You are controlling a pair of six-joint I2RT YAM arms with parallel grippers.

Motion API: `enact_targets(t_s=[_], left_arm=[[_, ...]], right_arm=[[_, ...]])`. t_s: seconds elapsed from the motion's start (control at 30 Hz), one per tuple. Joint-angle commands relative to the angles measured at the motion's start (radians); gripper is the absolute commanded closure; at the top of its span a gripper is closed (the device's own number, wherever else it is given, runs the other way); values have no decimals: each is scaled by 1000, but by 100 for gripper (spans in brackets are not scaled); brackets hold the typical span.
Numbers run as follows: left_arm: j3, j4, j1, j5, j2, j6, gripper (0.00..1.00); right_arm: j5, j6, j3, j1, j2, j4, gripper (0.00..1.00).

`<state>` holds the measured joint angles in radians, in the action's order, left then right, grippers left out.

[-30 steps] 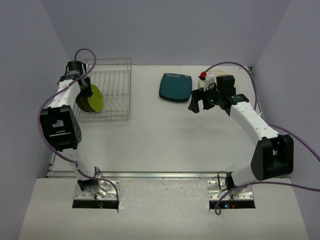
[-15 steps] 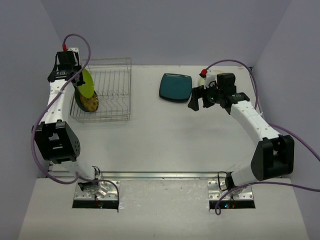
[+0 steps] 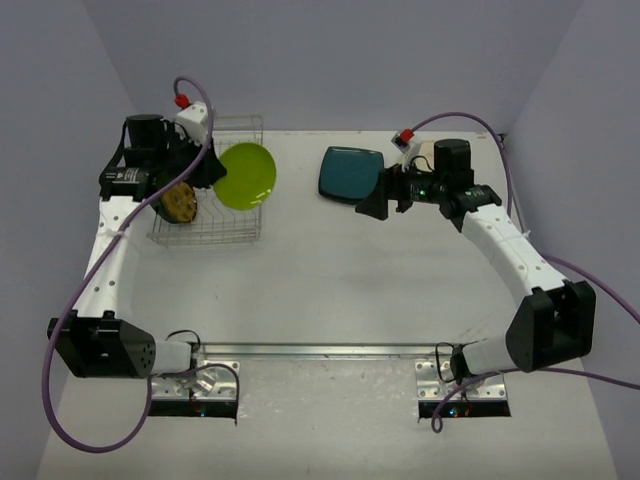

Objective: Unload the plates from the dish rack

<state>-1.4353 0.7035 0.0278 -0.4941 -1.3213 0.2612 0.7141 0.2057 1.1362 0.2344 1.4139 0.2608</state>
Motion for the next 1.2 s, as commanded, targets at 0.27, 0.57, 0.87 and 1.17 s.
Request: enact_targets(t_s=[0.27,0.57,0.87,1.17], left_arm=[[99,88,-195,-394,6,60,100],[122,108,-219,-401,-15,81,100],[115,85,-235,-318,-41,33,49],[108,-24,-120,-155,-29,-106,2]], right_arm=[[78,23,38,220,52,-82,18],[45,31,78,269,127,-79,57],[-31,97,55,257,128,-77,100],[28,54,-217,-125,28,20,100]])
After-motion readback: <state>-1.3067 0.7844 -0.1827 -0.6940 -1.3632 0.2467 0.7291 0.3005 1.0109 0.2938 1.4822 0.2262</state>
